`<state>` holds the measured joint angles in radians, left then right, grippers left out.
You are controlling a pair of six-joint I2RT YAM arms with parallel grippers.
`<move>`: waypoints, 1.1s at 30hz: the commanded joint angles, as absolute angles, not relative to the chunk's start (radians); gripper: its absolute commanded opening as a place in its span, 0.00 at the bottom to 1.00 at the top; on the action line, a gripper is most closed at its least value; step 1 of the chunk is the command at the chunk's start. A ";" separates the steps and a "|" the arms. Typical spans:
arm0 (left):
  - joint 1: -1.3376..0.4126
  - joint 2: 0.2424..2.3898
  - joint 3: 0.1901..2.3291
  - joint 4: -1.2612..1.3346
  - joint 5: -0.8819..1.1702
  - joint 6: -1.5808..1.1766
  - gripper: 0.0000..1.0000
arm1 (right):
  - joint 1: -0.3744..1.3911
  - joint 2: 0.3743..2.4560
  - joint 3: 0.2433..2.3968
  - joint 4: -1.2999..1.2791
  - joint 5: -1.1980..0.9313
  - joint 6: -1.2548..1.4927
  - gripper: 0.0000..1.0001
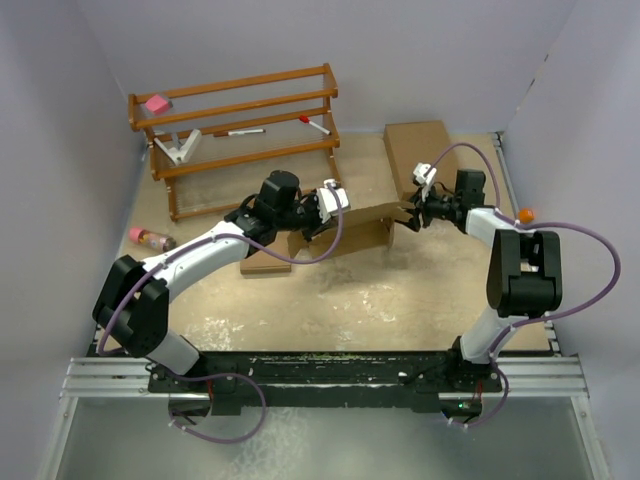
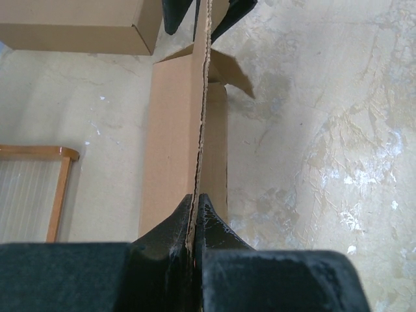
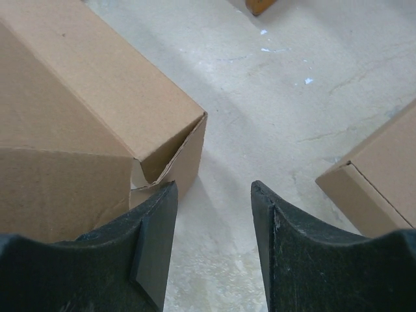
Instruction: Fold the paper box
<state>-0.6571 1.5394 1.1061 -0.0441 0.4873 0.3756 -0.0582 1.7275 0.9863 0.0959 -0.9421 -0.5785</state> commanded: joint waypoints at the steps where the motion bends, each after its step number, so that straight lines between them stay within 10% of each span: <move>1: -0.659 1.511 1.140 -0.020 0.501 0.319 0.04 | -0.061 1.700 0.985 0.069 -1.038 -0.618 0.54; 33: -0.541 1.521 1.058 0.117 0.671 0.097 0.04 | 0.036 1.672 0.870 0.309 -0.917 -0.753 0.56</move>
<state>-0.5518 1.5063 1.0485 0.0643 0.6147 0.1329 0.0189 1.7130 0.8955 0.1650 -0.9661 -0.7456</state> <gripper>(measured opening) 0.046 0.558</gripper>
